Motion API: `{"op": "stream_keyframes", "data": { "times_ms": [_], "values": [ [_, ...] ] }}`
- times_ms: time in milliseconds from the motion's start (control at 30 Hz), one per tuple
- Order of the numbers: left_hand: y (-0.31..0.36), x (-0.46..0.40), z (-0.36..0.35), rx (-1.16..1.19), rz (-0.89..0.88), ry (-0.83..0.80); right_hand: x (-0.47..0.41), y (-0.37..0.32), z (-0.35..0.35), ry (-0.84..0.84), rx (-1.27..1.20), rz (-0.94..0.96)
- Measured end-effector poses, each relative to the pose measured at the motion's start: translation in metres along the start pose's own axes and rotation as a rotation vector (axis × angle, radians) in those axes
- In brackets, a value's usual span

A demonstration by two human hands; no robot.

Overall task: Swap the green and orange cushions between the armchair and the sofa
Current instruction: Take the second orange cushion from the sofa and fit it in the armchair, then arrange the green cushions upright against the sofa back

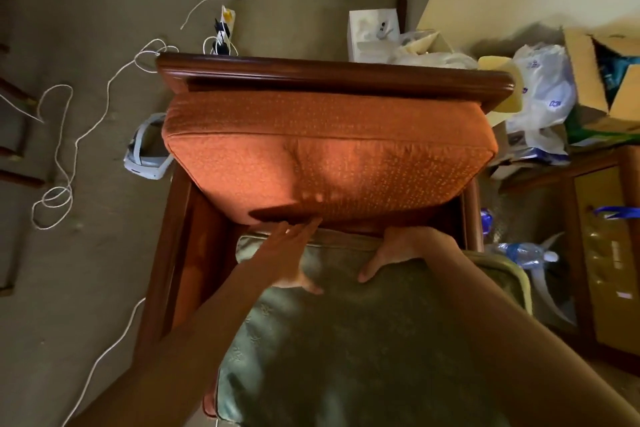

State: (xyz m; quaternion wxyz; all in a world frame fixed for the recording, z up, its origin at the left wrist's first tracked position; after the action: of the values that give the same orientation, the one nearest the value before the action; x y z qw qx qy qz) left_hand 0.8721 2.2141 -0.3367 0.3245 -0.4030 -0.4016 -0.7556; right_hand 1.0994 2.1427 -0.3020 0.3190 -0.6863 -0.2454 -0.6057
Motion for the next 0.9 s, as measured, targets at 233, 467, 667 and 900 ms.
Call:
{"op": "stream_keyframes", "data": {
  "times_ms": [233, 467, 667, 900],
  "values": [
    [0.049, 0.066, 0.019, -0.185, 0.043, -0.075, 0.059, 0.034, -0.088, 0.253, 0.125, 0.143],
    [0.094, 0.167, -0.005, -0.435, -0.197, 0.009, 0.165, 0.048, -0.192, 0.469, 0.101, 0.212],
    [0.147, 0.239, -0.066, -0.752, -0.477, 0.162, 0.235, 0.079, -0.323, 0.695, 0.139, 0.081],
    [0.244, 0.308, -0.132, -0.950, -0.772, 0.166, 0.293, 0.143, -0.462, 0.971, -0.058, -0.024]
  ]
}}
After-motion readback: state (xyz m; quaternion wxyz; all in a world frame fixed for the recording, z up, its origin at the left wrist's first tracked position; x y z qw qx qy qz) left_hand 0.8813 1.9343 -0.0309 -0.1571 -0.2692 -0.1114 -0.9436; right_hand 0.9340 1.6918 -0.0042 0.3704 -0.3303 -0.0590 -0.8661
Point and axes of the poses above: each hand's wrist, its own x-axis away from the middle knuckle, its own z-axis out of the back of the hand, y = z × x, the point moved 2 cm from there along -x, towards the middle knuckle, and after that the axes turned 15 degrees about -y, right-handed, at the moved point
